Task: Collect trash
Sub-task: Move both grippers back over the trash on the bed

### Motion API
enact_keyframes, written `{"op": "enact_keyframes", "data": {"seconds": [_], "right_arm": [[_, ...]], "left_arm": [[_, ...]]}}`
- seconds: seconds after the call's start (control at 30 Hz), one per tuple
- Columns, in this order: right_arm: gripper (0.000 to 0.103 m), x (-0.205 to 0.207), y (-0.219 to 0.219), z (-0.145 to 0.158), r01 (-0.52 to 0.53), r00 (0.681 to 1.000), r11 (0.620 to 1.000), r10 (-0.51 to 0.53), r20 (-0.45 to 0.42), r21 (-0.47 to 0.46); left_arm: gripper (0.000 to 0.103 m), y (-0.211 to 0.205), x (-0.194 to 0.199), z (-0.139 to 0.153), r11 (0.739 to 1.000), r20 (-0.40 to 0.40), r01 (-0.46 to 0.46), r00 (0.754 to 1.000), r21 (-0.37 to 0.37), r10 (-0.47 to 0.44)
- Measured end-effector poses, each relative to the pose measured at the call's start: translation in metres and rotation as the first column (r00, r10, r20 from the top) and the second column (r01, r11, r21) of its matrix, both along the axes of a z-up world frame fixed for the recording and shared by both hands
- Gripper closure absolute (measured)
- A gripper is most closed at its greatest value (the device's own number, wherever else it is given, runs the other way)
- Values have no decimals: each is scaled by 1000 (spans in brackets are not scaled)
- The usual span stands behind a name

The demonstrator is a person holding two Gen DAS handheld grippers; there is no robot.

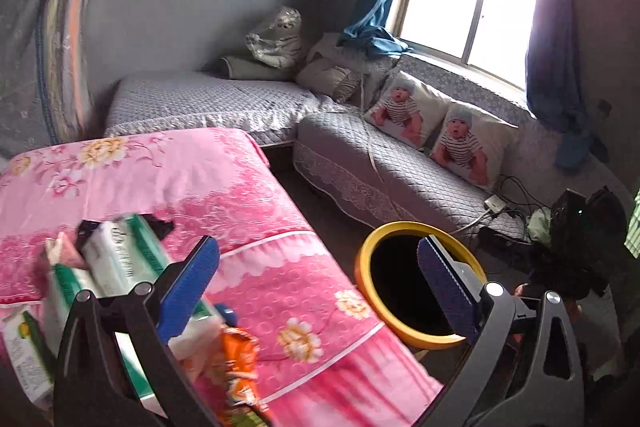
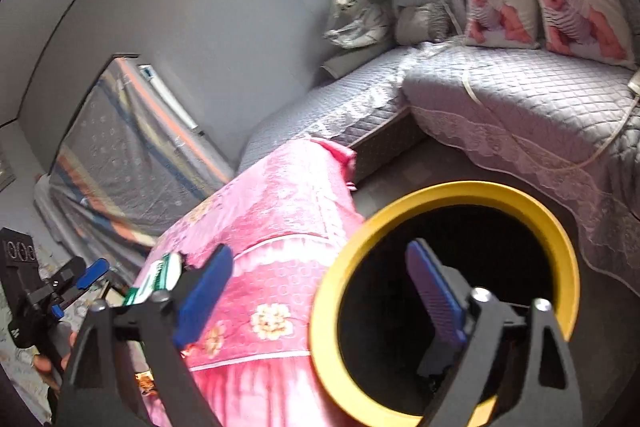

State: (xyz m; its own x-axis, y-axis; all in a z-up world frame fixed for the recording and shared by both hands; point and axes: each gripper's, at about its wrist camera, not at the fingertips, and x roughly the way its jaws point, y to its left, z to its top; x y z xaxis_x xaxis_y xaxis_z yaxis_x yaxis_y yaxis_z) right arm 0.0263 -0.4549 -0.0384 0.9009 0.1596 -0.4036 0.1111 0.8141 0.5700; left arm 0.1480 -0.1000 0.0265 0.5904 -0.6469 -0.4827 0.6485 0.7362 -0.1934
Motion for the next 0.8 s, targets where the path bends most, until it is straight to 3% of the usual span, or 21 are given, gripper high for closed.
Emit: {"op": "enact_keyframes", "data": {"seconds": [0.1, 0.2, 0.33, 0.43, 0.6, 0.8], "right_arm": [[7, 14, 43, 15, -143, 989, 987, 145, 21, -72], [7, 25, 90, 26, -277, 960, 953, 280, 14, -125], [7, 47, 153, 24, -476, 879, 874, 467, -101, -99], [7, 59, 192, 12, -555, 816, 831, 539, -209, -23], [9, 68, 242, -4, -601, 755, 799, 558, -345, -23], [19, 98, 258, -28, -559, 727, 829, 504, -466, 25]], "left_arm": [[8, 63, -5, 4, 986, 53, -166, 985, 27, 164], [8, 118, -14, 6, 943, 128, -328, 939, 60, 319], [8, 173, -25, -2, 863, 217, -488, 863, 128, 456], [8, 202, -26, -16, 813, 199, -548, 834, 196, 514], [8, 245, -31, -39, 826, 73, -548, 836, 133, 543], [8, 255, -39, -52, 832, 45, -541, 841, 123, 540]]}}
